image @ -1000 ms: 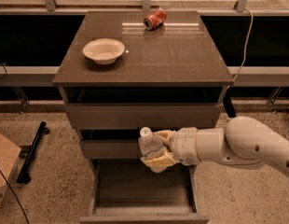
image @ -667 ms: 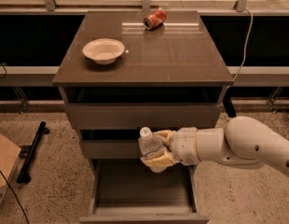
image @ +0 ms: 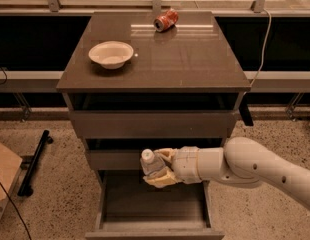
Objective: Place blue plastic bottle into bottom drawer
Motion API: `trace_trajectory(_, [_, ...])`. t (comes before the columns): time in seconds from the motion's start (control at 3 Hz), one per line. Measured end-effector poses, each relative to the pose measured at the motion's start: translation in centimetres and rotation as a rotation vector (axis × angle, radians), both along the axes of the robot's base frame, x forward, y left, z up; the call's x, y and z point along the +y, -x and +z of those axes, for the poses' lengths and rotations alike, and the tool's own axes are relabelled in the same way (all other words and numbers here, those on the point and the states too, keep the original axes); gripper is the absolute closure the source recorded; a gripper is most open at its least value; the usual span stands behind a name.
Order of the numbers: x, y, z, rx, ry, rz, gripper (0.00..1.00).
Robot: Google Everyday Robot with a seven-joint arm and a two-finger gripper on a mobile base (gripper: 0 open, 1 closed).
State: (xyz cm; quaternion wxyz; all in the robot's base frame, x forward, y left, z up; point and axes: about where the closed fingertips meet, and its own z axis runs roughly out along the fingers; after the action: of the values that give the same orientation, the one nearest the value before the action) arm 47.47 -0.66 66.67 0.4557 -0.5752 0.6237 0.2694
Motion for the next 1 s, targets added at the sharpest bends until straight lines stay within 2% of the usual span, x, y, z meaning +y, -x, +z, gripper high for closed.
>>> trace_trajectory(0.67, [0.1,-1.7,-4.2,-0.076,-0.078,-0.041,1.0])
trace_trajectory(1.0, [-0.2,-2.6,-6.9,-0.078,-0.103,-0.065,1.0])
